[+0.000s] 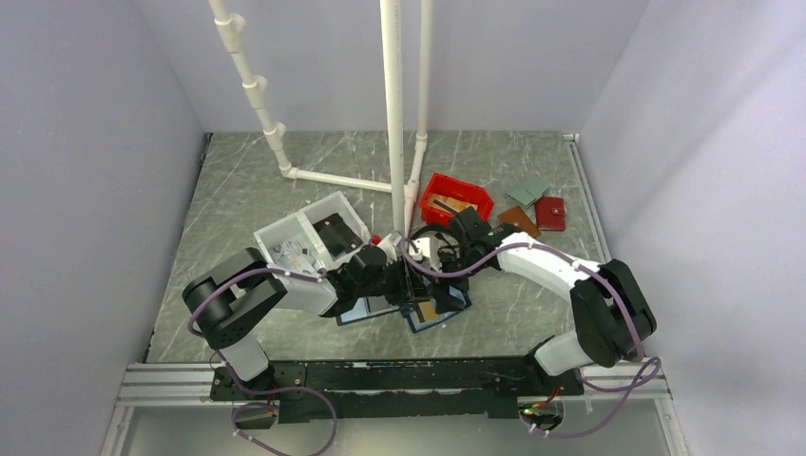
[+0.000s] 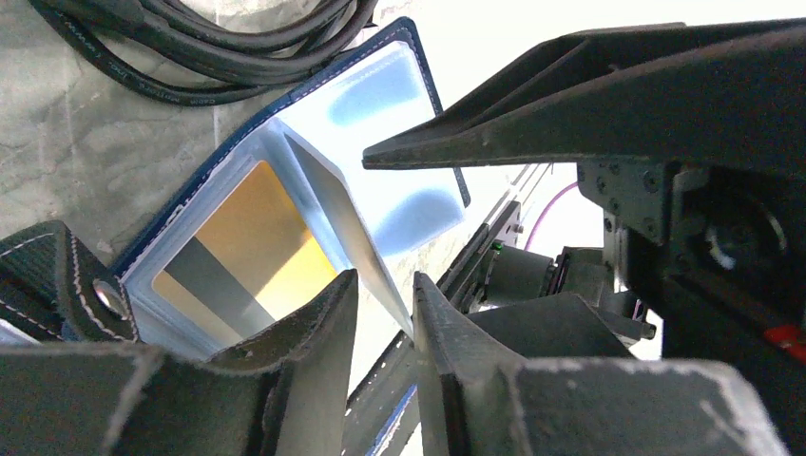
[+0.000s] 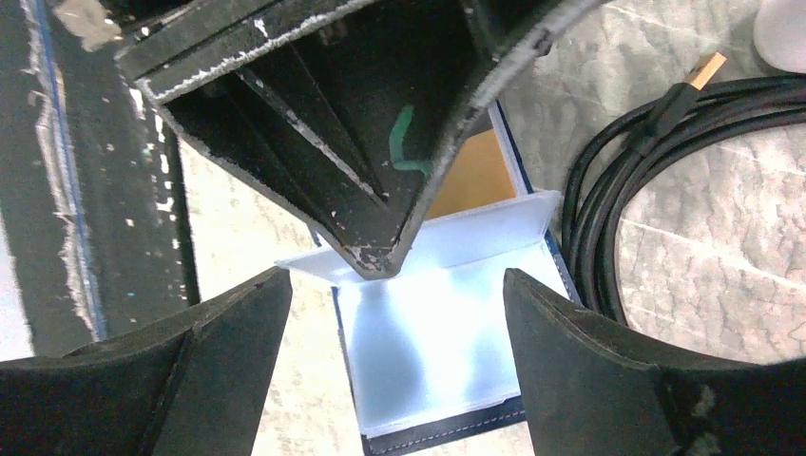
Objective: Take the credit cards out of the card holder
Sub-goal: Pick up the card holder from the center of the board.
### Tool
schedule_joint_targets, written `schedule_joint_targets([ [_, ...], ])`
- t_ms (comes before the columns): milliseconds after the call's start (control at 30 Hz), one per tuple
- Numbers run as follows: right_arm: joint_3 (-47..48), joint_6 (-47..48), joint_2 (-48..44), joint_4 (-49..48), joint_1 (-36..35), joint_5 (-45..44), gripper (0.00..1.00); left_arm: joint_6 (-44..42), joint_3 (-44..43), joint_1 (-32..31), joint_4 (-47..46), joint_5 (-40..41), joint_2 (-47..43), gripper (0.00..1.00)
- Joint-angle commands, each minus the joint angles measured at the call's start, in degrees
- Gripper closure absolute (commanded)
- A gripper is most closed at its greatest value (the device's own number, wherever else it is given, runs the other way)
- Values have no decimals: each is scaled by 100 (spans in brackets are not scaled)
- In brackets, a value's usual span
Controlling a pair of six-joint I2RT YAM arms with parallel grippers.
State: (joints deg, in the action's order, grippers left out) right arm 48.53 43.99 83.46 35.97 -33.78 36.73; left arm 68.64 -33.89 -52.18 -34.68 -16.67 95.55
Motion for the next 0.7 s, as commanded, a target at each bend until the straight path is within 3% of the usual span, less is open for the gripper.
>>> schedule_joint_targets([
  [0,346,-46,16,411,279,911,17,-94,-144,22,-232,-93,28,67],
  [333,645,-238,656,909,548,1460,17,-222,-233,31,-229,-114,87,66],
  [367,667,-252,696,932,548,1472,14,-220,-254,28,-265,-129,109,66],
  [400,686,-258,713,952,548,1484,2,-226,-277,32,-308,-139,120,66],
  [667,721,-345,619,953,616,1513,0,-280,-512,44,-379,-238,285,64],
])
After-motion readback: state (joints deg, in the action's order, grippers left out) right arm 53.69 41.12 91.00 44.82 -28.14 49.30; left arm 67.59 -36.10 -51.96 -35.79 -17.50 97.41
